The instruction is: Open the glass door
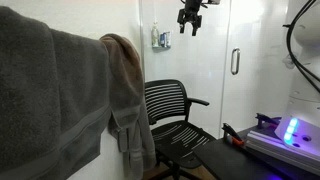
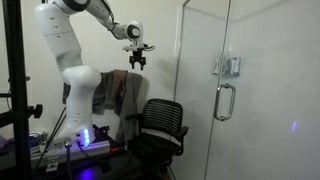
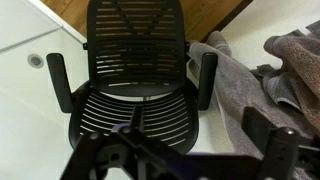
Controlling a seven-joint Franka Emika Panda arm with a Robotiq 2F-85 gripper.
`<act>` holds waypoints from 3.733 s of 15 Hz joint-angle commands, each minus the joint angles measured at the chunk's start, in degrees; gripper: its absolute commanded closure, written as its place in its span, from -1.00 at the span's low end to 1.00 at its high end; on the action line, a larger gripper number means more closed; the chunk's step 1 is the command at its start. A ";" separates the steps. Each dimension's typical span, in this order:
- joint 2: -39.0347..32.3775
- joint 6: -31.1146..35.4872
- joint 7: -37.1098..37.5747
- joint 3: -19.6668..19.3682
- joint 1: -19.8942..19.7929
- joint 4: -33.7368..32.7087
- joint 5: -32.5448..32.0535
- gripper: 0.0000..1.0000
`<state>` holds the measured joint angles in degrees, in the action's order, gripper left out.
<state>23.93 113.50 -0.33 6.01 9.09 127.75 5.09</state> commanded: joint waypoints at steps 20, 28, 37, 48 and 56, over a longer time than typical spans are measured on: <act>-23.00 37.91 36.78 -10.30 -16.37 1.27 -35.46 -1.00; -23.08 30.39 45.56 -21.81 -25.44 -0.28 -58.53 -1.00; -29.54 46.54 23.92 -24.59 -27.48 0.37 -38.92 -1.00; -35.12 60.12 19.38 -16.73 -37.05 -0.61 -32.01 -1.00; -36.28 61.48 34.38 -24.38 -33.68 -3.73 -41.52 -1.00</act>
<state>-12.34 174.98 34.05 -18.35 -24.59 124.02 -36.43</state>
